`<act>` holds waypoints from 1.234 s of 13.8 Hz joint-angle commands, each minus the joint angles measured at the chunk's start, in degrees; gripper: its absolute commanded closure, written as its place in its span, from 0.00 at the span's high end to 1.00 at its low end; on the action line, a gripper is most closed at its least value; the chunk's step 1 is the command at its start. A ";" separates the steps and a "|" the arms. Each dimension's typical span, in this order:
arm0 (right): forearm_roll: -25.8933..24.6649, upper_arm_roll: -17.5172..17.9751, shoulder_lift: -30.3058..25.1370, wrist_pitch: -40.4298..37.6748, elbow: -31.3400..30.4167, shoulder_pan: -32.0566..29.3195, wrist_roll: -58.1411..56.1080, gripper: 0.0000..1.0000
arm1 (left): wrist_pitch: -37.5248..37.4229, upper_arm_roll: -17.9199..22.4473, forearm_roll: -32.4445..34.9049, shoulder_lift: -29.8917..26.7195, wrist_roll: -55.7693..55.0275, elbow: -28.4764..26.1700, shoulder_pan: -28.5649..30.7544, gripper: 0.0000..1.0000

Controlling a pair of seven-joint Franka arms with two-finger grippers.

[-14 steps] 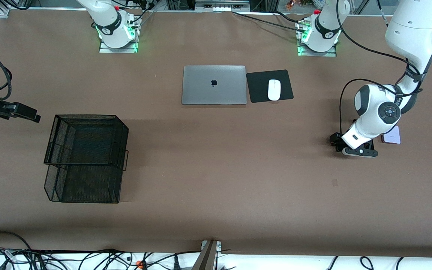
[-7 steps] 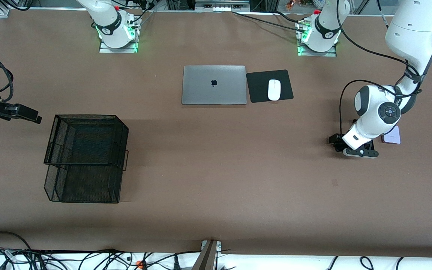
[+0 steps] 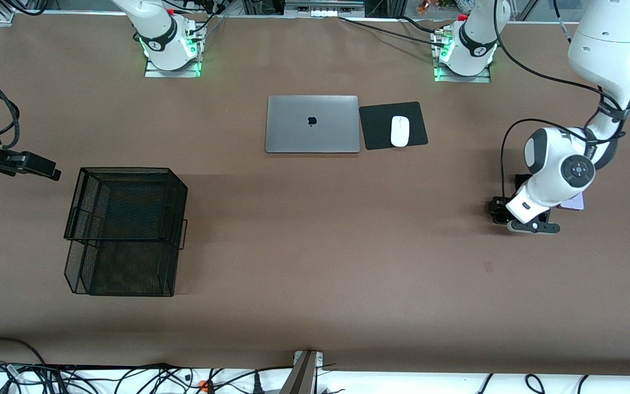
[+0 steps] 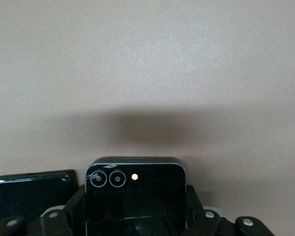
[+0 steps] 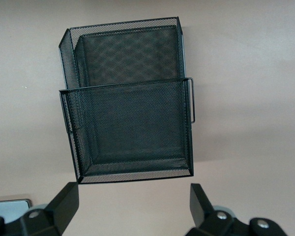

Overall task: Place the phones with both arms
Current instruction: 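Reach down and grasp the small black flip phone with the left gripper, then carry the flip phone toward the laptop with the left gripper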

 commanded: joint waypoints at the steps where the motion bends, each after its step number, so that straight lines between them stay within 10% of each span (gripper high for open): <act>1: 0.71 -0.03 -0.21 0.09 0.36 0.04 0.18 1.00 | -9.04 -0.48 0.17 1.00 -1.33 7.76 -1.11 0.00; 9: 0.79 -0.03 0.40 1.85 0.36 0.13 0.27 1.00 | -11.78 -0.83 -2.62 4.68 -25.58 15.76 -19.28 0.00; 17: 0.36 -0.03 0.40 1.93 0.45 0.13 0.18 1.00 | -15.74 -0.83 -10.20 16.54 -41.93 36.15 -38.80 0.00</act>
